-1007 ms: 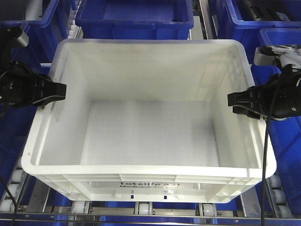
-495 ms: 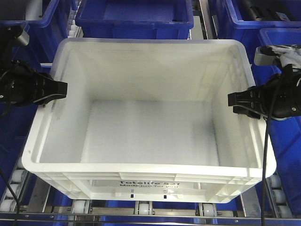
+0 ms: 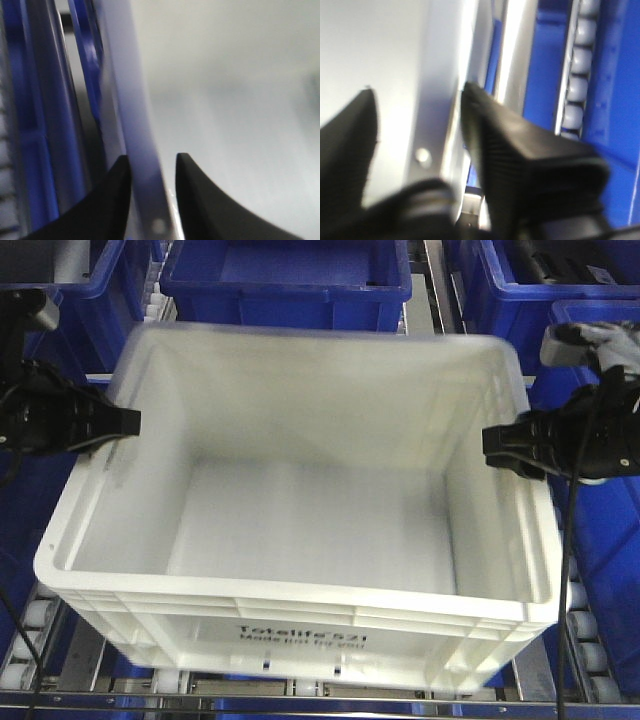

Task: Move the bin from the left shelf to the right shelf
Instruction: 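Open both grippers and lift them off the tote rims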

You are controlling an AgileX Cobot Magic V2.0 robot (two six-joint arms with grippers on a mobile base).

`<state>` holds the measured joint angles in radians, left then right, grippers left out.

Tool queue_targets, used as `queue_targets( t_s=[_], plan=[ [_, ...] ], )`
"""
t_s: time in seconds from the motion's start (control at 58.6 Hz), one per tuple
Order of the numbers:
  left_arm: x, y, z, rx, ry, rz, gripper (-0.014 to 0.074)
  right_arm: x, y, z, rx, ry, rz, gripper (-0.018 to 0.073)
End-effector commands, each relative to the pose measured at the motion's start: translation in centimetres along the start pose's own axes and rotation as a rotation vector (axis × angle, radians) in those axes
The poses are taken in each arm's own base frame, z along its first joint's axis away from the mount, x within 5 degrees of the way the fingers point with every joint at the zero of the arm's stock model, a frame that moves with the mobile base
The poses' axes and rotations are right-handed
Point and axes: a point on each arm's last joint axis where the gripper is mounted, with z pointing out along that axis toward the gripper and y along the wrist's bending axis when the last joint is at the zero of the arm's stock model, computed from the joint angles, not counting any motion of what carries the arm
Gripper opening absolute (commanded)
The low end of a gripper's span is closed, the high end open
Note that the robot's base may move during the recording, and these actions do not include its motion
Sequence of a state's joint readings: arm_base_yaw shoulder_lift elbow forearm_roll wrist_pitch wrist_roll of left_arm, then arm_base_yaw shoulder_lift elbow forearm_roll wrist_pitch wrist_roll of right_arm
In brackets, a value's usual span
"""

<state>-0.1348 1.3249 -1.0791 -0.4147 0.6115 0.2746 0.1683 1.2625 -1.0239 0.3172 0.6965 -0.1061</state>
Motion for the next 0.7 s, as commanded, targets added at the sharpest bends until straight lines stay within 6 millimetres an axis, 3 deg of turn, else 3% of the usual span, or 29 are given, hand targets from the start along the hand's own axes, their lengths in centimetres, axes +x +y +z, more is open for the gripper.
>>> queue_targets(
  t_s=[0.0, 0.171, 0.427, 0.683],
  plan=[
    [-2.3, -0.6, -2.0, -0.002, -0.175, 0.006, 0.0272, -1.4, 0.5, -1.5, -0.013, -0.118, -0.015, 0.0483],
    [-2.4, -0.6, -2.0, -0.005, -0.187, 0.006, 0.0336, -1.5, 0.4, -1.5, -0.007, -0.119, -0.022, 0.0592],
    [-2.4, -0.6, -2.1, -0.006, -0.189, 0.008, 0.0340, -1.6, 0.4, -1.9, 0.011, -0.146, -0.047, 0.0592],
    [-2.5, -0.8, -3.3, -0.009, -0.221, 0.022, 0.0338, -1.7, 0.5, -3.6, 0.025, -0.198, -0.078, 0.0592]
  ],
)
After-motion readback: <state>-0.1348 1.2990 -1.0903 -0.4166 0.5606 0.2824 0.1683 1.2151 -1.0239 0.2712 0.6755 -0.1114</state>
